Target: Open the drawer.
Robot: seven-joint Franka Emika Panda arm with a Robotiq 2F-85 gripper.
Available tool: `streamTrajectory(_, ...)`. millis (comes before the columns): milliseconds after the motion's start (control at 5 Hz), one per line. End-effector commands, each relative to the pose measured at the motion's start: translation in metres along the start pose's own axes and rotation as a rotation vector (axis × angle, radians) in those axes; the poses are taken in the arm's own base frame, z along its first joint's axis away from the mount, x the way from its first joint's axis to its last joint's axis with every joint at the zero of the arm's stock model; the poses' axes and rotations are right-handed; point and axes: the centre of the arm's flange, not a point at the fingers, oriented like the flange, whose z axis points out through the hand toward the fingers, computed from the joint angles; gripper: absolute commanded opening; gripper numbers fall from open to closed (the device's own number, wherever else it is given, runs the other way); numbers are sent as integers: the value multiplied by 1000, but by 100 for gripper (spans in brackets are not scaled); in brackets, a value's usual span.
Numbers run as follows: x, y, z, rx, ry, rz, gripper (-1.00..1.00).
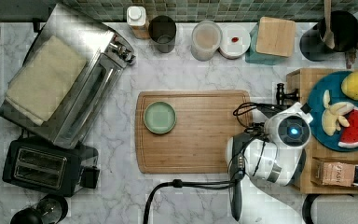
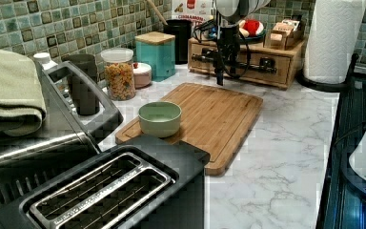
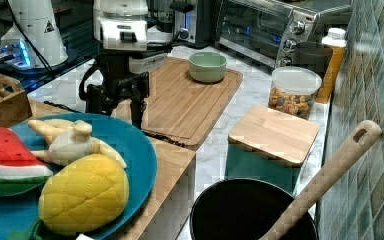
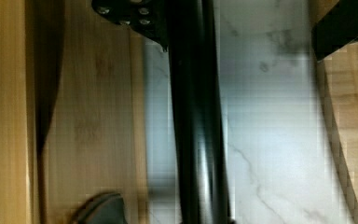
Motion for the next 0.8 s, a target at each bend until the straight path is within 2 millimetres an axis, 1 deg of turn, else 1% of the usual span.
streamTrajectory(200,17,-152,-34,83,59,-162,100)
streamTrajectory(400,5,-191,-43,80,38,-204,100)
streamTrajectory(600,-10,-219,-61,102,30,-253,100)
streamTrajectory(800,-16,-242,-59,133,36,-312,100)
